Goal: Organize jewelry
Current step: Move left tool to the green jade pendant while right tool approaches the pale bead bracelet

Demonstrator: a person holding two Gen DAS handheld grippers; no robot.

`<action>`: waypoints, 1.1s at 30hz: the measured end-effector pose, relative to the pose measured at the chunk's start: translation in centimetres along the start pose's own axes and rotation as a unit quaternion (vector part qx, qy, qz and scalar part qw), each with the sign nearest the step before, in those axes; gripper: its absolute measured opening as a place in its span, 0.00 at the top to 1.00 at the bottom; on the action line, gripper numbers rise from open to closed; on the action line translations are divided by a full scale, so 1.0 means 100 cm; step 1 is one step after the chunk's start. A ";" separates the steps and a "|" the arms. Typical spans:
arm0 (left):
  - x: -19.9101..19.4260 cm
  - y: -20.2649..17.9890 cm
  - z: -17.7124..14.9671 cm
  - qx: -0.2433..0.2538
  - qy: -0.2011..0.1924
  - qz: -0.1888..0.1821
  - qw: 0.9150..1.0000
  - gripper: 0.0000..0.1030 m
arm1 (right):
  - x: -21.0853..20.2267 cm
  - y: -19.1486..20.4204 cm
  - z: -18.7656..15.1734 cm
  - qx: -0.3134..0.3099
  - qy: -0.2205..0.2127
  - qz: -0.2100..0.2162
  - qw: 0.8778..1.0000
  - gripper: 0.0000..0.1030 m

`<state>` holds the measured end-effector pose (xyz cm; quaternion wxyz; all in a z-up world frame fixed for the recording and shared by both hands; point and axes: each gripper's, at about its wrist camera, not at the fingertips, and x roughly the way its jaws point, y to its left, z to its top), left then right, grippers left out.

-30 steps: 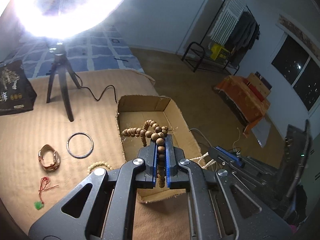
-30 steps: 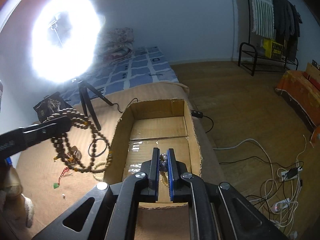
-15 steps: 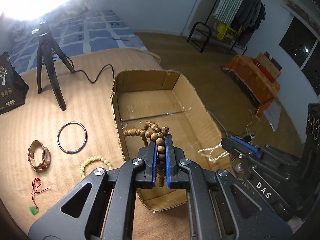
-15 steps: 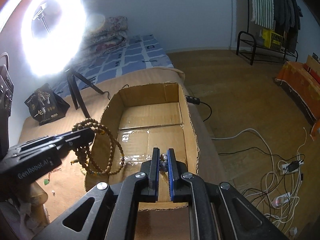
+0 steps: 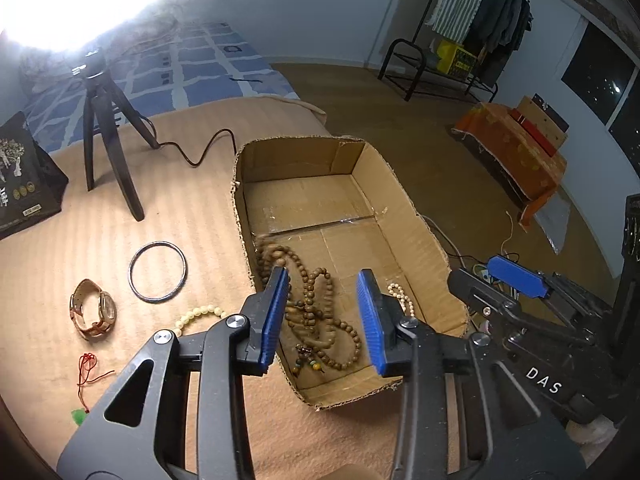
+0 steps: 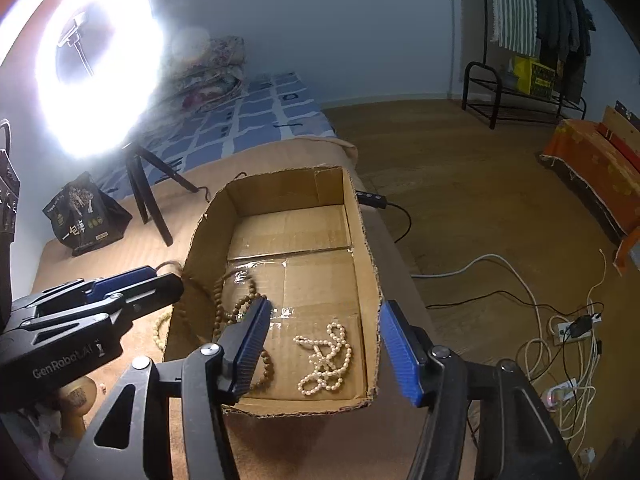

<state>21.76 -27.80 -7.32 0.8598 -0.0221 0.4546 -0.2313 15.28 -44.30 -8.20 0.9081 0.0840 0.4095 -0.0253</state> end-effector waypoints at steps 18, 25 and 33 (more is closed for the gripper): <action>-0.035 0.028 -0.012 0.008 -0.023 0.026 0.999 0.63 | -0.019 0.012 0.001 0.008 -0.030 0.018 0.999 0.21; -0.063 0.070 -0.011 0.001 -0.036 0.062 0.997 0.45 | -0.022 0.040 0.004 -0.011 -0.040 0.038 0.998 0.16; -0.091 0.135 -0.022 -0.007 -0.034 0.104 0.994 0.40 | -0.019 0.079 0.006 -0.037 -0.038 0.071 0.996 0.10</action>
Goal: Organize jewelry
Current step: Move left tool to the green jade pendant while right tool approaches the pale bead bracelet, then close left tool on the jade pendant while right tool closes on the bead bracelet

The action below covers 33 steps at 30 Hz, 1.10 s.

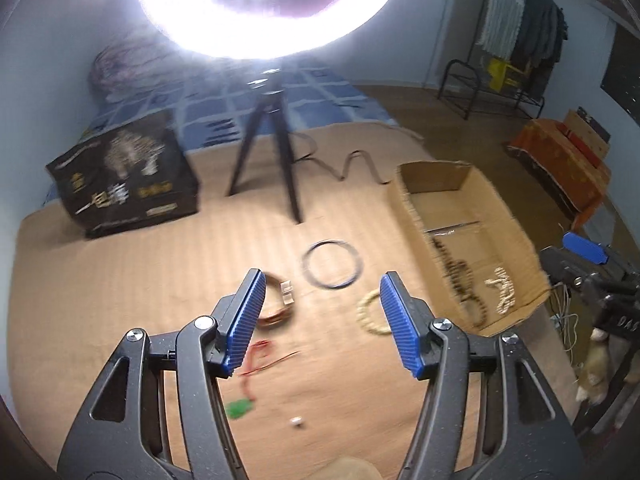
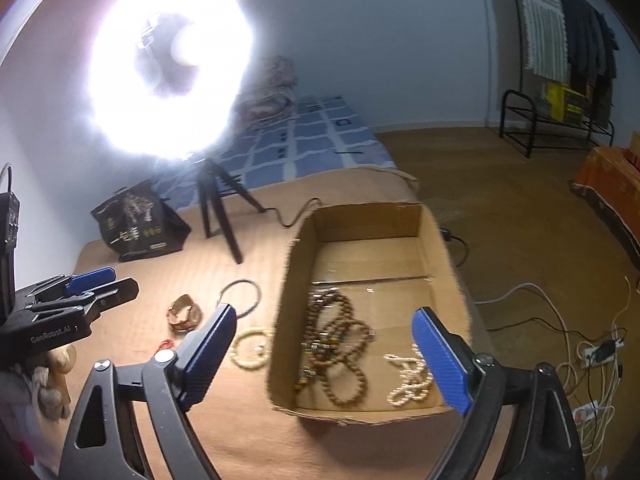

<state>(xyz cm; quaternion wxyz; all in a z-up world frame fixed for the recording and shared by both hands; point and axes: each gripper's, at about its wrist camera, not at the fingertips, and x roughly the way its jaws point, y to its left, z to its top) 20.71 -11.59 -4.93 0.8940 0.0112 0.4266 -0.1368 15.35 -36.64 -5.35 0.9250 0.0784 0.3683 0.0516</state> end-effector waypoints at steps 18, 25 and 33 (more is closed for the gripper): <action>0.025 0.088 -0.060 -0.022 0.069 -0.013 0.997 0.45 | 0.061 0.080 -0.009 -0.032 0.100 0.105 0.989 0.38; 0.038 0.094 -0.088 -0.003 0.107 -0.036 0.994 0.63 | 0.090 0.095 -0.019 -0.042 0.147 0.106 0.983 0.59; 0.053 0.089 -0.108 0.021 0.135 -0.055 0.989 0.70 | 0.120 0.112 -0.032 -0.066 0.184 0.081 0.977 0.65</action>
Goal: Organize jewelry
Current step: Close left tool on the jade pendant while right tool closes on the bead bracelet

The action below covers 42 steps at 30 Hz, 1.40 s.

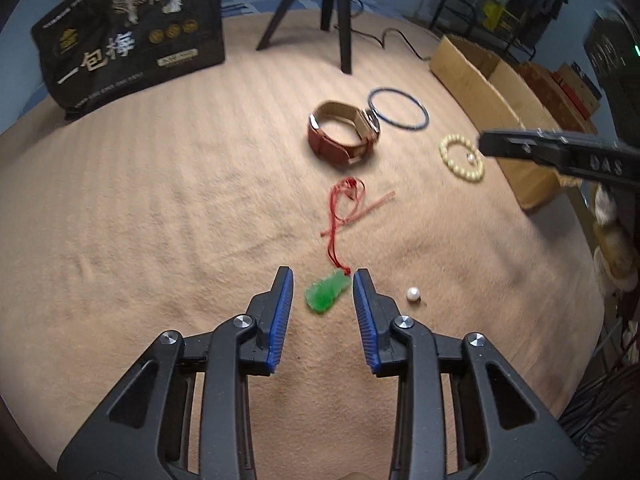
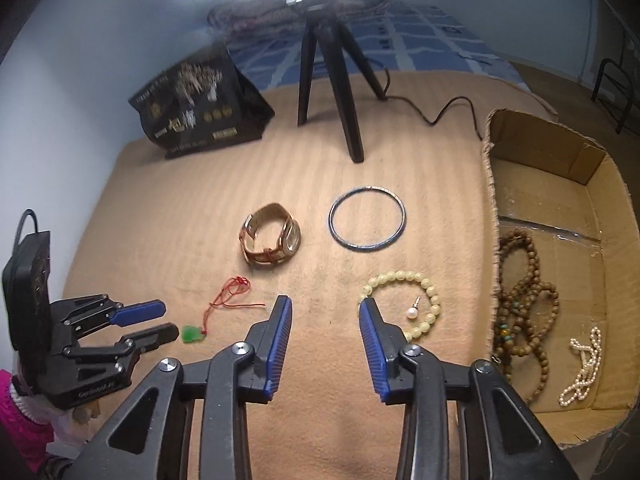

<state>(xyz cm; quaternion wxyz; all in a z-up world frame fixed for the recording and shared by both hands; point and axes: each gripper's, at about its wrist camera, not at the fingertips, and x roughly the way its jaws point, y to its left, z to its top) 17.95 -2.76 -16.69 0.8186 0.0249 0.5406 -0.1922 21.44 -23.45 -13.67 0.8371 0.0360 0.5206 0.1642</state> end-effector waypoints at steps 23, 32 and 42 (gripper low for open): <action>0.030 -0.007 -0.004 0.052 0.005 0.029 0.998 0.83 | 0.044 0.002 0.012 -0.008 0.042 -0.050 0.998 0.69; 0.029 -0.006 -0.004 0.041 0.001 0.029 0.999 0.84 | 0.058 0.002 0.009 -0.019 0.059 -0.083 0.995 0.81; 0.016 -0.004 -0.002 0.023 -0.008 0.032 0.999 0.84 | 0.039 0.002 0.007 -0.019 0.025 -0.073 0.997 0.95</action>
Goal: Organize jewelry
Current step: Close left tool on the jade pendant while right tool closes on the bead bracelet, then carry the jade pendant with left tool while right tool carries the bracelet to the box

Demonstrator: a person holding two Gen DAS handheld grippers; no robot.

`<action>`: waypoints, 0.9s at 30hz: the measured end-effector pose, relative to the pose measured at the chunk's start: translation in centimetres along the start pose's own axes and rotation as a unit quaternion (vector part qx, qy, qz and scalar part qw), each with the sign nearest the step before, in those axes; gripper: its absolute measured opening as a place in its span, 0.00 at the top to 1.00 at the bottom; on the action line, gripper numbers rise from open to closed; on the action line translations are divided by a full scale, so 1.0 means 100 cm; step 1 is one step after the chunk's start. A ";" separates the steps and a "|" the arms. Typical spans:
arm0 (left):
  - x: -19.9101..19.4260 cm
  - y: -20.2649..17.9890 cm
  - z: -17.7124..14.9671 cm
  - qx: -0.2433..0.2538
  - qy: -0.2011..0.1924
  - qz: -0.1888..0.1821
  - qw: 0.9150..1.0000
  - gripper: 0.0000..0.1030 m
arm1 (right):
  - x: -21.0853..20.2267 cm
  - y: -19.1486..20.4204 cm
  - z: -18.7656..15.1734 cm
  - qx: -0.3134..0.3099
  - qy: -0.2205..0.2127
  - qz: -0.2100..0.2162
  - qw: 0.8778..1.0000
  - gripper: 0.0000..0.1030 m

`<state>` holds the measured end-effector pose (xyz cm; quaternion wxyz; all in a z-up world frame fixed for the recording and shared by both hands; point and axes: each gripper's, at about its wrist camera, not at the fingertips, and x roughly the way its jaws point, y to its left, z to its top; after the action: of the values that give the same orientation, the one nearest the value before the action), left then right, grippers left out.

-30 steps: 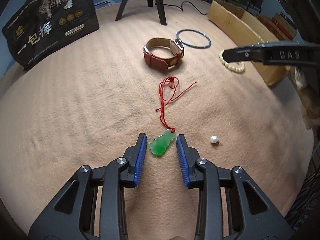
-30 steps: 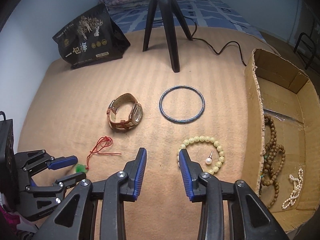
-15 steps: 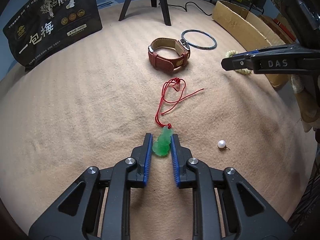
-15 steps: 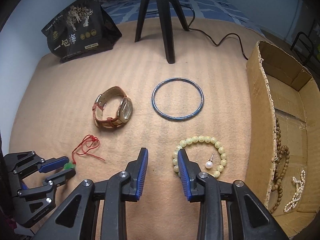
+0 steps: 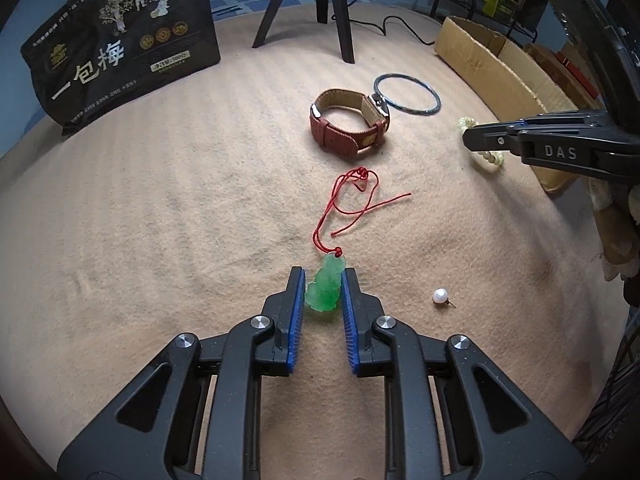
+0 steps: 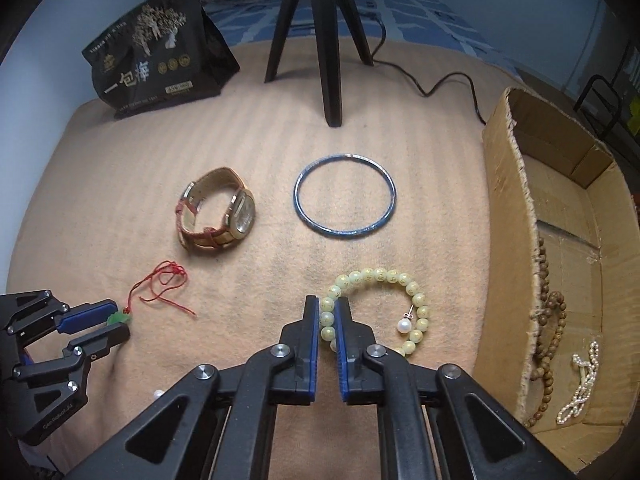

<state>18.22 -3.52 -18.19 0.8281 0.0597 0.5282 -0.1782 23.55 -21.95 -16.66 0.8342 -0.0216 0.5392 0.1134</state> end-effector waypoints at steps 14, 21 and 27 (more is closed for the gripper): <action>-0.044 -0.010 0.013 -0.014 -0.043 -0.002 0.999 0.84 | -0.052 -0.008 -0.008 0.017 -0.060 0.034 0.997 0.95; -0.068 -0.025 0.024 -0.015 -0.068 -0.010 0.998 0.84 | -0.080 -0.014 -0.014 0.024 -0.085 0.044 0.995 0.95; -0.088 -0.036 0.032 -0.022 -0.088 -0.019 0.996 0.84 | -0.102 -0.026 -0.021 0.026 -0.105 0.041 0.993 0.95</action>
<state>16.35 -5.75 -8.62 0.8689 0.0157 0.4580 -0.1870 18.21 -26.45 -8.56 0.8810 0.0344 0.4521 0.1356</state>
